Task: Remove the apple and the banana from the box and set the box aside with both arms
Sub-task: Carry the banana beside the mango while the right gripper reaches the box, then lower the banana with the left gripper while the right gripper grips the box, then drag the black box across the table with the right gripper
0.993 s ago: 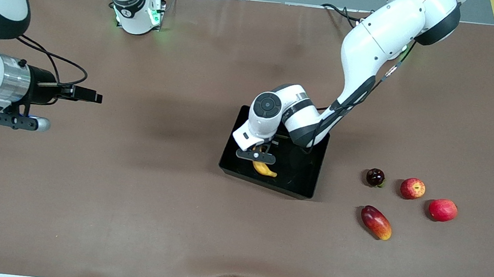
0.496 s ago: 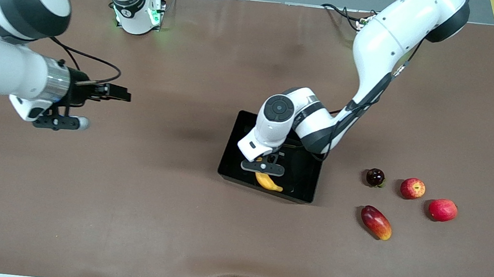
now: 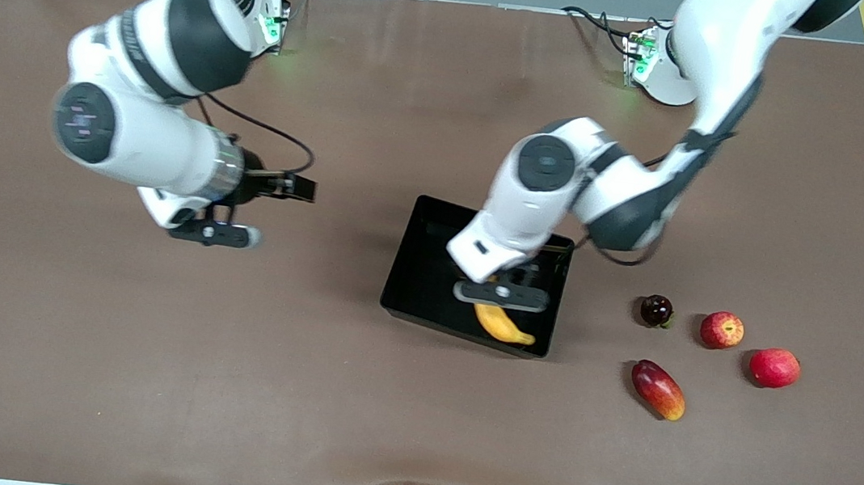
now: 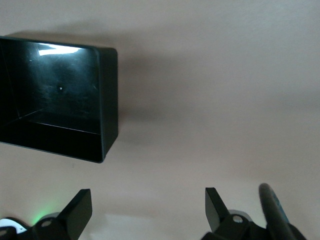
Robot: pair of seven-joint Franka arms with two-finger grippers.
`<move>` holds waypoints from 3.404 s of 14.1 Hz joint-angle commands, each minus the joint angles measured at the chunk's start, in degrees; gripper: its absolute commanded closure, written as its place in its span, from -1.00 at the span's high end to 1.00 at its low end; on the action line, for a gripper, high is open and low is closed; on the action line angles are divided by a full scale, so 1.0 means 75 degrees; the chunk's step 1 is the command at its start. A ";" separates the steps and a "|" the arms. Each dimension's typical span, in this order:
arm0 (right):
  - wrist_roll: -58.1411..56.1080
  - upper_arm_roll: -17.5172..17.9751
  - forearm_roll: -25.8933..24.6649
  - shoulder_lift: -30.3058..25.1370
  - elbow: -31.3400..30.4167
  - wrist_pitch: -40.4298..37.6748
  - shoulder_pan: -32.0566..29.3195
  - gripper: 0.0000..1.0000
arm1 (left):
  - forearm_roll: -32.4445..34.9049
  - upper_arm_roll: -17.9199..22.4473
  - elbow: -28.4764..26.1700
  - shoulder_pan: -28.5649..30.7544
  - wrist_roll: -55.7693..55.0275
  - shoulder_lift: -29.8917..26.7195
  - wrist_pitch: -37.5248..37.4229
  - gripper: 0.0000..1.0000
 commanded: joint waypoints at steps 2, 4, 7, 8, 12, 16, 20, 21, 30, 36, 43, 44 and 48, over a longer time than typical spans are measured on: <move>0.0604 -0.0075 -0.0264 0.0233 -0.0440 0.0992 0.0677 1.00 | -0.0614 -0.0025 -0.0250 0.1143 0.1436 -0.0613 -0.0519 -1.00; 0.1176 -0.0075 -0.0452 0.0618 -0.0641 0.2023 0.1169 1.00 | -0.0556 -0.0013 -0.0308 0.1717 0.1681 -0.0613 -0.0637 -1.00; 0.1904 -0.0075 -0.0604 0.1158 -0.0618 0.2904 0.1627 1.00 | -0.0322 0.0045 -0.0414 0.2525 0.2734 -0.0415 -0.0602 -1.00; 0.1964 -0.0075 -0.0640 0.1334 -0.0606 0.3104 0.1698 1.00 | -0.0054 0.0045 -0.0402 0.2946 0.3294 -0.0240 -0.0521 -1.00; 0.2748 -0.0098 -0.1165 0.1990 -0.0571 0.3434 0.2003 1.00 | 0.1069 0.0057 -0.0356 0.3804 0.4505 0.0627 0.0345 -1.00; 0.3043 -0.0086 -0.1285 0.2541 -0.0303 0.4078 0.2214 0.21 | 0.1449 0.0080 0.0111 0.4134 0.5069 0.1482 0.0921 -1.00; 0.3533 -0.0086 -0.1226 0.2647 -0.0232 0.4079 0.2203 -1.00 | 0.1413 0.0373 0.0453 0.4111 0.5011 0.2139 0.1342 -1.00; 0.3570 -0.0075 -0.1226 0.2706 -0.0081 0.4079 0.2203 -1.00 | 0.1413 0.0478 0.0499 0.4053 0.5011 0.2257 0.1483 -1.00; 0.3418 -0.0016 -0.1133 0.2111 0.0131 0.3038 0.1677 -1.00 | 0.1366 0.0561 0.0453 0.3970 0.5034 0.2703 0.1566 -0.42; 0.2284 -0.0028 -0.1016 0.0881 0.0085 0.1107 0.0658 -1.00 | 0.1401 0.0526 0.0453 0.4040 0.5070 0.2505 0.1578 1.00; -0.0587 -0.0098 -0.0780 -0.0199 -0.0020 -0.0794 -0.1638 -1.00 | 0.1378 -0.0153 0.0406 0.4356 0.5081 0.1463 0.0350 1.00; -0.0822 -0.0110 -0.0804 -0.0316 -0.0171 -0.0819 -0.1989 -1.00 | 0.1378 -0.0258 0.0395 0.4392 0.5093 0.1310 0.0115 1.00; -0.2485 -0.0110 -0.0851 -0.0388 -0.0769 -0.0587 -0.3641 -1.00 | 0.1390 -0.1346 0.0359 0.5221 0.5699 0.1133 -0.0309 1.00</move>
